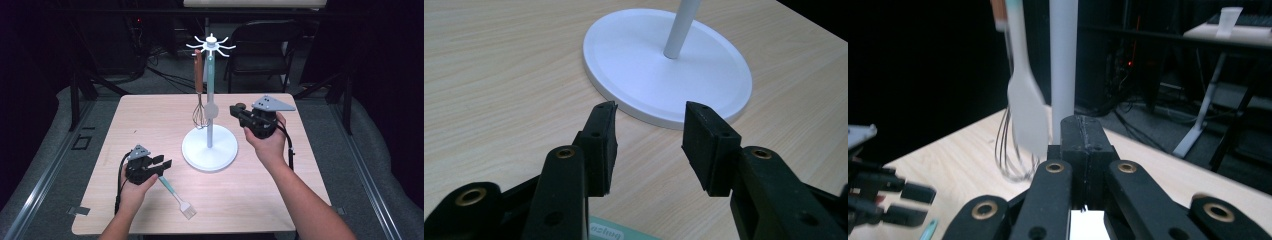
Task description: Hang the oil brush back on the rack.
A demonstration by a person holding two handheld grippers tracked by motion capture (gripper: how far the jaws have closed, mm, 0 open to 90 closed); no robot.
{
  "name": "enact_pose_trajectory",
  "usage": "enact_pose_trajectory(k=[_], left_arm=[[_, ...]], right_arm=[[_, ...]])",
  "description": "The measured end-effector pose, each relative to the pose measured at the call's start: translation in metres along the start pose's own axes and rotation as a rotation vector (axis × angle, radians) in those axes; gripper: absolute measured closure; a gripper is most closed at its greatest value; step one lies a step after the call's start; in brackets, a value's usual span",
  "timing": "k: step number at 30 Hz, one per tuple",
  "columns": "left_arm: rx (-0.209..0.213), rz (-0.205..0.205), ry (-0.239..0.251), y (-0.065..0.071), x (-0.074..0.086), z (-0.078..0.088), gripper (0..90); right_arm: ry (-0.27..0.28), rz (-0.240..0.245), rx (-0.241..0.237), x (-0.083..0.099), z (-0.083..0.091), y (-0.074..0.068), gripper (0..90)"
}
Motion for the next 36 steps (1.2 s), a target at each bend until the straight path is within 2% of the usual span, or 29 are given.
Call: enact_pose_trajectory(k=[8, 17, 28, 36], left_arm=[[-0.002, 0.008, -0.010, -0.005, 0.002, 0.000, 55.7], [-0.006, 0.018, -0.005, -0.006, 0.002, 0.000, 55.6], [-0.006, 0.018, -0.010, -0.007, 0.003, -0.002, 55.2], [-0.009, 0.020, -0.013, -0.007, 0.004, -0.002, 55.2]], right_arm=[[0.060, 0.004, 0.020, -0.042, -0.001, 0.004, 90.0], [0.119, 0.024, 0.039, -0.081, 0.000, 0.001, 90.0], [0.177, 0.029, 0.065, -0.113, 0.007, 0.005, 90.0], [0.193, 0.033, 0.072, -0.125, 0.007, 0.002, 90.0]])
Point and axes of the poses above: each handheld gripper's, and its own axes: z roughly backward along the jaws, x roughly out of its underside, y roughly to its right, the point moved 4 cm from there along -z, roughly forward along the jaws, and after that the axes turned 7 degrees about x, right-handed, at the moved point
